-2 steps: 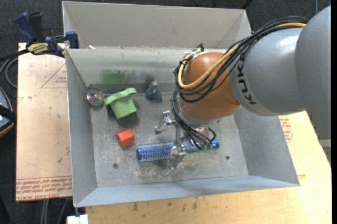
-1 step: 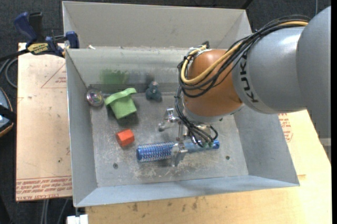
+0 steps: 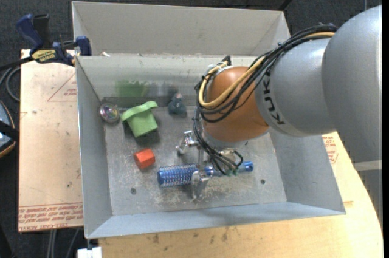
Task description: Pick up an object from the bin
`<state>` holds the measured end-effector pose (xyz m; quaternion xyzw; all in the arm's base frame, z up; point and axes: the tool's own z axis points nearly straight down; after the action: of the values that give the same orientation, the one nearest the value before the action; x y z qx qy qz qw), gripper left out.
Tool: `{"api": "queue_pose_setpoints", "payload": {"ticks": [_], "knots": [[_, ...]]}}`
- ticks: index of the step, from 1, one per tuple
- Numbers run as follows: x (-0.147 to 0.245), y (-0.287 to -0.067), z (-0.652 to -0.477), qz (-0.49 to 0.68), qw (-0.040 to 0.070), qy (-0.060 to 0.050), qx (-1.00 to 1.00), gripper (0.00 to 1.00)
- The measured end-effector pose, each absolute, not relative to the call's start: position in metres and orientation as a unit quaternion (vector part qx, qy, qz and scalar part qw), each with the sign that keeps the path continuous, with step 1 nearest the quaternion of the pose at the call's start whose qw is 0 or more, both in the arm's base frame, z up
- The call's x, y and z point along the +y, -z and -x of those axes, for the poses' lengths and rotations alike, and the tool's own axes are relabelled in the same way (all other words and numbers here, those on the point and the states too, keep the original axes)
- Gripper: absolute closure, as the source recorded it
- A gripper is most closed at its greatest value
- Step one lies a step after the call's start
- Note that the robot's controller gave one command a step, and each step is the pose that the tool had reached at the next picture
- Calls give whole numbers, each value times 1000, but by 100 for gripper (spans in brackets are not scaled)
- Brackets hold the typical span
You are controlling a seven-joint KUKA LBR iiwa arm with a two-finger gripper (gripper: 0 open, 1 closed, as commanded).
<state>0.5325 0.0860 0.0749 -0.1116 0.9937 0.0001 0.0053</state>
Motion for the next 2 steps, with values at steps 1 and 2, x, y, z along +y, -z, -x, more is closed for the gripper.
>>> {"api": "queue_pose_setpoints", "payload": {"ticks": [1, 2], "knots": [[86, -77, -534, 110, 2, 0, 994, 0], [88, -80, -538, 110, 7, -2, 994, 100]]}}
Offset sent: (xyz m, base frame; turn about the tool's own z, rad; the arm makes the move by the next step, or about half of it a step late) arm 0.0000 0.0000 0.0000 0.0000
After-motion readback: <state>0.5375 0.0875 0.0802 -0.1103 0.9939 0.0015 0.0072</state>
